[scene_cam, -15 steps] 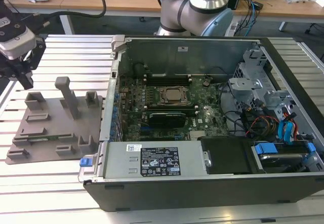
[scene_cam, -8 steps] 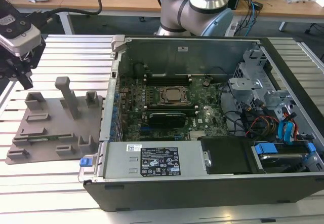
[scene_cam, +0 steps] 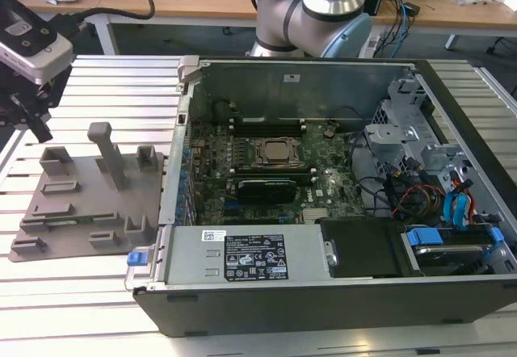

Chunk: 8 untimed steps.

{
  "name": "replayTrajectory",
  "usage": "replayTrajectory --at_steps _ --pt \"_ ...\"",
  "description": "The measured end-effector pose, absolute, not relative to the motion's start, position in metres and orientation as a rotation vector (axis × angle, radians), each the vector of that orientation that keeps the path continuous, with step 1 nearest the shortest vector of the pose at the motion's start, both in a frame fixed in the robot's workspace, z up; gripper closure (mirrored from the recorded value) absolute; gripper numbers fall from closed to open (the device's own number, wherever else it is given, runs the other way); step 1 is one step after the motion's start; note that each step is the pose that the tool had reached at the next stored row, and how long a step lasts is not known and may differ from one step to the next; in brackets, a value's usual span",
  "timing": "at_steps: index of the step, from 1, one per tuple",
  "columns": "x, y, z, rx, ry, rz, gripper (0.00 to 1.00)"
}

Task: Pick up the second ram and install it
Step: 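Pick up the second ram and move it above second insertion slot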

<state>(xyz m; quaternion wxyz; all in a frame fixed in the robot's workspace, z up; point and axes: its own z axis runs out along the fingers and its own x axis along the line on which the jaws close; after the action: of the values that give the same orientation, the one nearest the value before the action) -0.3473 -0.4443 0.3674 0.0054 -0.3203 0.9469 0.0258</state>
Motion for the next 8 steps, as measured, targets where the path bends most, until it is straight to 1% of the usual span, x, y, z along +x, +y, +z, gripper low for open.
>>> replayTrajectory --at_steps 8 --pt "-0.3473 -0.4443 0.3674 -1.145 2.915 0.081 0.90"
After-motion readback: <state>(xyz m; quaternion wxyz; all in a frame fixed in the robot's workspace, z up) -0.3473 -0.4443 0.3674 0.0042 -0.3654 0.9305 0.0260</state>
